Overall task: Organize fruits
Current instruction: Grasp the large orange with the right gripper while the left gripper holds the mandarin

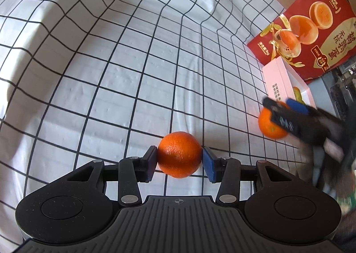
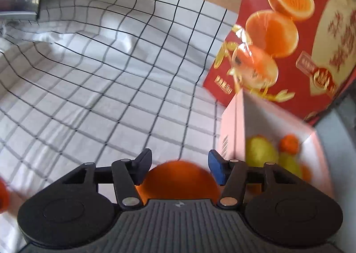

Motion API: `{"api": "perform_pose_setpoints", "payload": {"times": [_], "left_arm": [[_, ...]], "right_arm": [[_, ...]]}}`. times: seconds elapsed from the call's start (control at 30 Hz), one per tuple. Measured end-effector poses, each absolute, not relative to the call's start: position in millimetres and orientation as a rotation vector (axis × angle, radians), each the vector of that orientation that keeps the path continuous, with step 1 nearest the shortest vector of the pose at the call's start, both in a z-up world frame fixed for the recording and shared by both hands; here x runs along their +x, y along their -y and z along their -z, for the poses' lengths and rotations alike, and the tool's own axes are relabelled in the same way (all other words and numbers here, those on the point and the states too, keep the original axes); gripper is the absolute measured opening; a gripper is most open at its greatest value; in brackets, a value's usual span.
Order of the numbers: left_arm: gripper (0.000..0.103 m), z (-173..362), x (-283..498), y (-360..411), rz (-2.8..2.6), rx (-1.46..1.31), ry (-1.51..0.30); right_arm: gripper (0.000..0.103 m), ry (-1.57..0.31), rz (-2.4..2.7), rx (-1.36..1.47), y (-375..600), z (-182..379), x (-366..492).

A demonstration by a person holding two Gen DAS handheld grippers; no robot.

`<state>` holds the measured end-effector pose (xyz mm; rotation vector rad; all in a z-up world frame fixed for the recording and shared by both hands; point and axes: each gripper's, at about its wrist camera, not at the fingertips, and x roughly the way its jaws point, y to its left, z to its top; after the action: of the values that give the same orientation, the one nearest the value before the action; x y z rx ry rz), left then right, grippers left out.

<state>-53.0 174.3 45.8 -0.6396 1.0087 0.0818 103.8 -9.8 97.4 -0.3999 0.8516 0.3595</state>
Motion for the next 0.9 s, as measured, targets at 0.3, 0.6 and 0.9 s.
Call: {"api": "perform_pose_setpoints", "payload": {"times": [0.3,0.6,0.9], "left_arm": [[0.049,-46,-42,-164,-0.072,-0.597,-1.017],[0.049,-48,-46,-153,-0.064,-0.530,-1.015],[0.049,-52,-53,-128,-0.008,-0.404,-1.015]], "right_arm": [[0.063,-0.822,-0.349,-0.319,57,-119,29],[0.072,-0.868,-0.297,-0.153,96,-117,-1],[0.080,-0.942,-0.281,-0.081,110,-105,-1]]}}
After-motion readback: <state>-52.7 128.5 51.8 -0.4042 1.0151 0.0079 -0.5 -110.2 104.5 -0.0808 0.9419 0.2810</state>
